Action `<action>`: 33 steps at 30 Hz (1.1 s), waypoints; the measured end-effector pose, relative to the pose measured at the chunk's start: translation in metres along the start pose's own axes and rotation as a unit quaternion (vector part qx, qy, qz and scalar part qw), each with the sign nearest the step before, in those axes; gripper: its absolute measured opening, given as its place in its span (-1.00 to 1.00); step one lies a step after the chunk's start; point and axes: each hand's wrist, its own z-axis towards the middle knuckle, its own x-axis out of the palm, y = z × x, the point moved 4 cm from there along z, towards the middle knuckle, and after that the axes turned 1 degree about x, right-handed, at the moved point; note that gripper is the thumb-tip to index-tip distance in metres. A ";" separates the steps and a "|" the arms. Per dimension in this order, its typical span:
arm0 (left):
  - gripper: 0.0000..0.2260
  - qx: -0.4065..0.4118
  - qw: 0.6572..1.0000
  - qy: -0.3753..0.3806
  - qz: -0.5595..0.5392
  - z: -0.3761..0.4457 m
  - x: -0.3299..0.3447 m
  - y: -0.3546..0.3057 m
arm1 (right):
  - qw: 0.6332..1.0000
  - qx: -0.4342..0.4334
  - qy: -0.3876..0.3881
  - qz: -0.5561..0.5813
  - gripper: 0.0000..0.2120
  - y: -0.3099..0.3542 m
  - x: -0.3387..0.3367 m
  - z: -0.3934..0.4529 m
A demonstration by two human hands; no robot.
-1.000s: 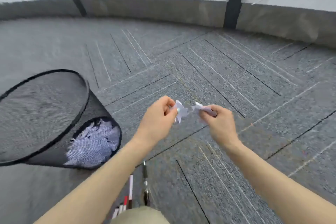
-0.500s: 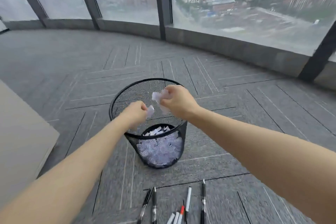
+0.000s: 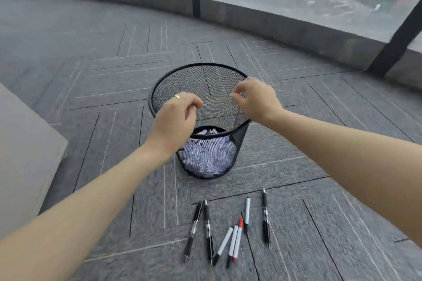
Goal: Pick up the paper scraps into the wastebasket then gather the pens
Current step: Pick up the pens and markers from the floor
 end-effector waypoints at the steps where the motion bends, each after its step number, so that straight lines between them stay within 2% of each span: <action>1: -0.82 0.052 0.999 -0.007 -0.016 -0.013 0.006 -0.007 | 0.998 0.033 -0.049 0.032 -0.78 -0.011 -0.009 -0.001; 4: -0.82 0.188 0.979 0.075 -0.002 -0.065 0.050 -0.017 | 0.970 0.164 -0.167 0.072 -0.81 -0.053 -0.021 -0.024; 6: -0.83 0.276 0.945 0.175 0.023 -0.104 0.090 -0.016 | 0.956 0.221 -0.189 0.035 -0.82 -0.077 -0.010 -0.052; 8: -0.85 0.344 0.895 0.271 0.087 -0.142 0.128 -0.010 | 0.949 0.255 -0.182 0.016 -0.80 -0.092 0.015 -0.087; 9: -0.84 0.334 0.886 0.303 0.109 -0.156 0.142 -0.004 | 0.948 0.273 -0.164 0.018 -0.79 -0.096 0.032 -0.106; 10: -0.82 0.278 0.897 0.325 0.115 -0.166 0.150 0.003 | 0.945 0.297 -0.133 0.019 -0.77 -0.099 0.051 -0.123; 12: -0.78 0.088 0.932 0.328 0.130 -0.177 0.156 0.025 | 0.932 0.361 -0.033 0.010 -0.73 -0.105 0.094 -0.157; 14: -0.73 -0.136 0.919 0.345 0.132 -0.188 0.155 0.055 | 0.903 0.425 0.060 0.017 -0.68 -0.108 0.131 -0.189; 15: -0.69 -0.217 0.906 0.344 0.117 -0.195 0.152 0.068 | 0.890 0.447 0.086 0.026 -0.66 -0.108 0.144 -0.202; 16: -0.65 -0.275 0.894 0.340 0.095 -0.202 0.150 0.078 | 0.881 0.460 0.103 0.030 -0.64 -0.107 0.155 -0.212; 18: -0.58 -0.335 0.880 0.333 0.056 -0.212 0.147 0.090 | 0.871 0.477 0.118 0.026 -0.61 -0.107 0.168 -0.225; 21: -0.42 -0.344 0.868 0.355 0.043 -0.218 0.151 0.086 | 0.864 0.490 0.116 0.026 -0.47 -0.110 0.174 -0.228; 23: -0.27 -0.304 0.870 0.382 0.064 -0.217 0.160 0.071 | 0.869 0.480 0.122 0.021 -0.40 -0.111 0.175 -0.223; 27: -0.08 -0.192 0.866 0.442 0.135 -0.224 0.185 0.043 | 0.897 0.411 0.164 -0.018 -0.49 -0.103 0.184 -0.214; 30: -0.08 -0.146 0.868 0.440 0.179 -0.231 0.195 0.036 | 0.901 0.392 0.185 -0.018 -0.63 -0.101 0.191 -0.215; 33: -0.24 -0.152 0.889 0.401 0.162 -0.231 0.197 0.037 | 0.898 0.394 0.196 0.016 -0.77 -0.104 0.190 -0.217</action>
